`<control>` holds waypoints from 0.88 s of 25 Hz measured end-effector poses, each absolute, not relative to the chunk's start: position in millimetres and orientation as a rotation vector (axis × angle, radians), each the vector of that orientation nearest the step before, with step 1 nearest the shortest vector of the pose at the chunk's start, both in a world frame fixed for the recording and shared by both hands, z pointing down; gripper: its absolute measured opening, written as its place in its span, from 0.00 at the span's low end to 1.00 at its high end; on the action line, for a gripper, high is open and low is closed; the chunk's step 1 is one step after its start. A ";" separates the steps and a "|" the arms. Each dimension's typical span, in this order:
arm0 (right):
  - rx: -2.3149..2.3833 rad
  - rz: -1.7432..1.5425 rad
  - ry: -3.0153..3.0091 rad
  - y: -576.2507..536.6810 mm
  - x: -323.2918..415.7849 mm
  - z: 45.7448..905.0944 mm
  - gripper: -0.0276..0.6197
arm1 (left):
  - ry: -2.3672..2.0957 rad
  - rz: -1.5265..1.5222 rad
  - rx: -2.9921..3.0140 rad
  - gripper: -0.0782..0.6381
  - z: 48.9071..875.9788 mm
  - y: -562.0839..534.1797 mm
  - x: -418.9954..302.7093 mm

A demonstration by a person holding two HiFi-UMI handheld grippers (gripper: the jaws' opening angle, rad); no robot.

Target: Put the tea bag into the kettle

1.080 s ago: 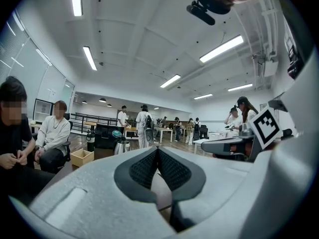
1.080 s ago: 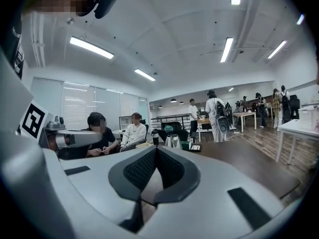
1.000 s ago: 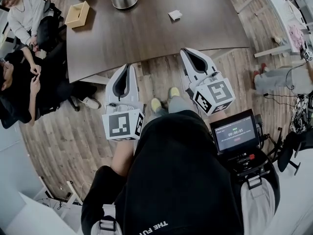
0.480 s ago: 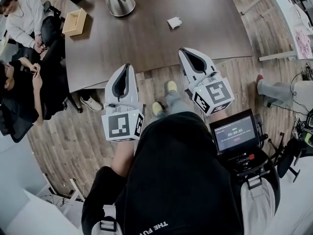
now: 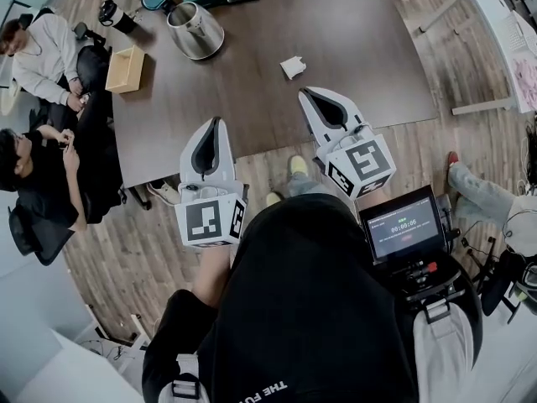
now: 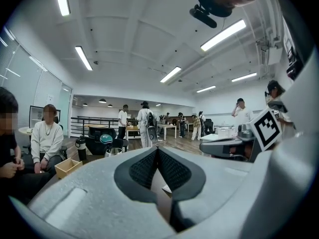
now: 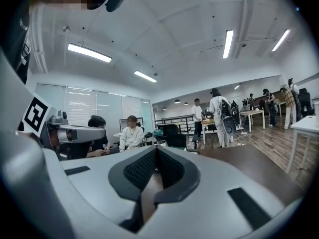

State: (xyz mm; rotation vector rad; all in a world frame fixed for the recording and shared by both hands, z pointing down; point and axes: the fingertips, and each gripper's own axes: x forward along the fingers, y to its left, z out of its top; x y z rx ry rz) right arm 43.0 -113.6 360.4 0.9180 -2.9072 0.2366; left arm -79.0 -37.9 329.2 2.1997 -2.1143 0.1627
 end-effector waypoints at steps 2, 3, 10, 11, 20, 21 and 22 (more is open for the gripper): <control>0.906 0.231 -2.911 -115.5 41.0 359.3 0.05 | -2.122 0.166 2.204 0.11 327.5 -40.9 -78.1; 0.901 0.232 -2.913 -119.0 41.0 359.1 0.05 | -2.126 0.170 2.203 0.11 327.1 -44.5 -76.7; 0.852 0.257 -2.927 -160.1 50.2 364.1 0.05 | -2.165 0.232 2.171 0.11 329.5 -84.9 -63.6; 0.847 0.262 -2.928 -163.9 51.8 364.5 0.05 | -2.171 0.236 2.164 0.11 329.4 -87.9 -62.4; 0.819 0.292 -2.918 -186.6 52.7 374.9 0.05 | -2.182 0.256 2.126 0.11 334.7 -105.6 -60.8; 0.820 0.292 -2.915 -188.7 51.2 375.5 0.05 | -2.181 0.259 2.122 0.11 335.7 -107.1 -62.5; 0.821 0.292 -2.913 -190.6 49.7 375.8 0.05 | -2.181 0.260 2.120 0.11 335.9 -108.6 -64.6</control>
